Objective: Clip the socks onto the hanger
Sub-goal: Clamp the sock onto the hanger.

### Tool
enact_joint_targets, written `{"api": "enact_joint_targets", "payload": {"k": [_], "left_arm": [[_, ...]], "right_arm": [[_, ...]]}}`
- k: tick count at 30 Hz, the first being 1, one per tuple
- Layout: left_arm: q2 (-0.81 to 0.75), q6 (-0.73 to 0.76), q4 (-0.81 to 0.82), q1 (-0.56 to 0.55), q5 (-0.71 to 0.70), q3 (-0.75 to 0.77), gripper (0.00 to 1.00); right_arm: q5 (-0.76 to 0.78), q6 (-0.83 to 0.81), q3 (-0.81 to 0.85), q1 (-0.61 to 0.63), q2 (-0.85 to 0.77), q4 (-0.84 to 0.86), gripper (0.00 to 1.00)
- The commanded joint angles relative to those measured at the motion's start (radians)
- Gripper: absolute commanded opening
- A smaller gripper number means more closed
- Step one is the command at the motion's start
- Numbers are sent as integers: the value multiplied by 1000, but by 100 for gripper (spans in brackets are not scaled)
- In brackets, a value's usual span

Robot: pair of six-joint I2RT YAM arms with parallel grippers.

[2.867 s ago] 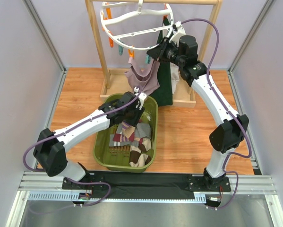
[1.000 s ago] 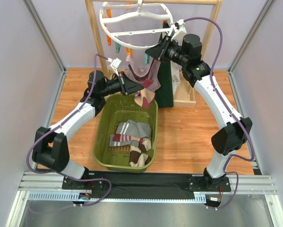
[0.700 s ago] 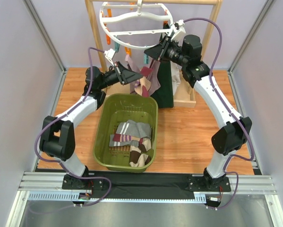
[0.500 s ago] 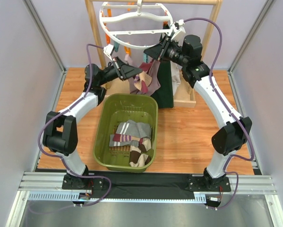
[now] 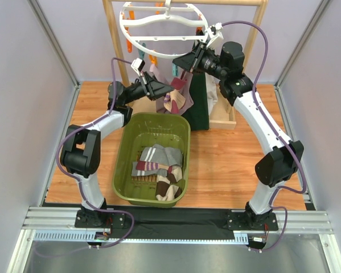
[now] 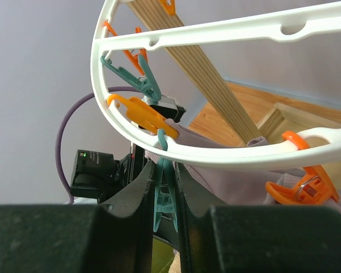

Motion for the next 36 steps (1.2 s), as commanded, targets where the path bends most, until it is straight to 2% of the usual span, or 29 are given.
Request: {"api": "enact_joint_targets", "payload": {"k": [1, 11, 16, 21, 36], "left_arm": [[1, -87, 161, -7, 8, 47, 0], [13, -178, 255, -9, 14, 55, 0], [19, -180, 243, -14, 34, 64, 0], [61, -247, 324, -15, 3, 98, 0], [93, -295, 346, -15, -60, 164, 0]], "right_arm": [[-24, 18, -4, -5, -44, 63, 0], [-50, 27, -22, -25, -42, 127, 0], [-54, 33, -19, -27, -39, 135, 0], [-56, 33, -22, -28, -45, 132, 0], [-62, 35, -40, -28, -53, 145, 0]]}}
